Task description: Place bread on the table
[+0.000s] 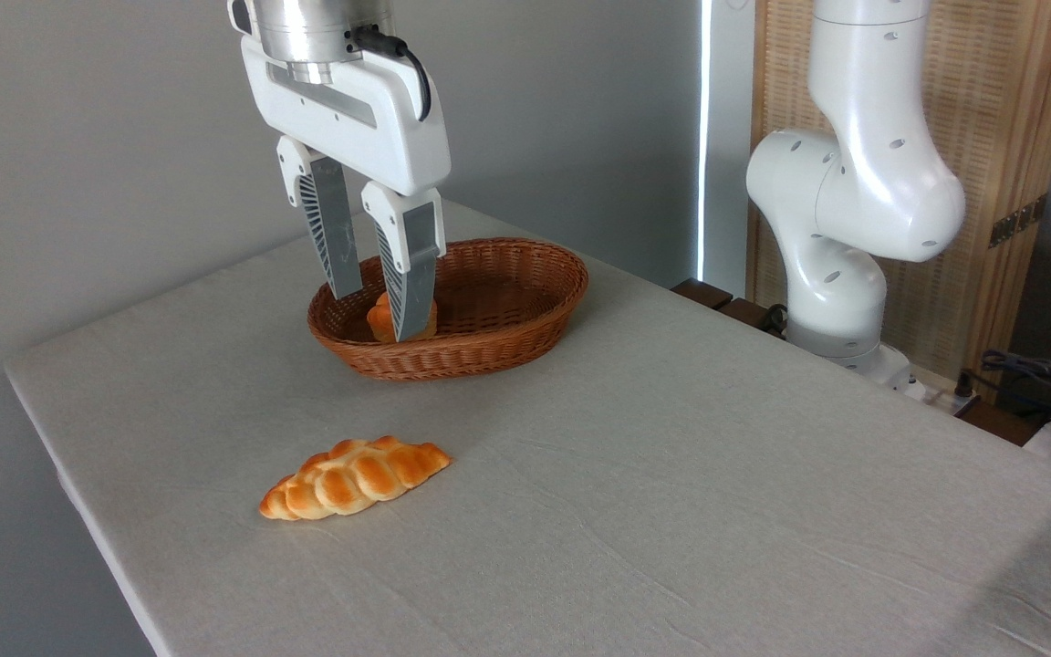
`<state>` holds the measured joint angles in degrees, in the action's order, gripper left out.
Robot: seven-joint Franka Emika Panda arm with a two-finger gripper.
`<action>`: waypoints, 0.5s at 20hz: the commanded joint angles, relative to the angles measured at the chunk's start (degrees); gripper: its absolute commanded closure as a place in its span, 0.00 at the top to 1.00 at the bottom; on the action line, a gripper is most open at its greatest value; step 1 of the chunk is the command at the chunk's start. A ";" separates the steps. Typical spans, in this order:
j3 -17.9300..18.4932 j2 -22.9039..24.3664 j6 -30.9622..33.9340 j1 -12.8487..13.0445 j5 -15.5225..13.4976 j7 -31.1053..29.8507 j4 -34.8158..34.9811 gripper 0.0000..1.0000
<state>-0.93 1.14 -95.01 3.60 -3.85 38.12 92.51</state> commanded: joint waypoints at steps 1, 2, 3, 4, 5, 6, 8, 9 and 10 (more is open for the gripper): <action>-0.30 -0.53 1.58 -0.87 0.07 -0.59 -1.46 1.00; -0.30 -0.53 1.58 -0.87 0.16 -0.68 -1.37 1.00; -0.30 -0.53 1.58 -0.87 0.33 -0.59 -1.37 1.00; -0.30 -0.53 1.58 -0.87 0.34 -0.42 -1.37 1.00; -0.21 -0.61 1.67 -0.87 0.42 -0.15 -1.28 1.00; -0.21 -0.61 1.76 -0.87 0.42 0.98 -1.28 1.00; -0.21 -0.61 2.54 -0.87 0.42 3.26 -1.28 1.00; -0.21 -0.61 2.72 -0.87 0.51 3.89 -1.28 1.00; -0.21 -0.61 2.81 -0.87 0.51 4.24 -1.37 1.00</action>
<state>-0.94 0.98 -94.47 3.12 -3.78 39.69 92.47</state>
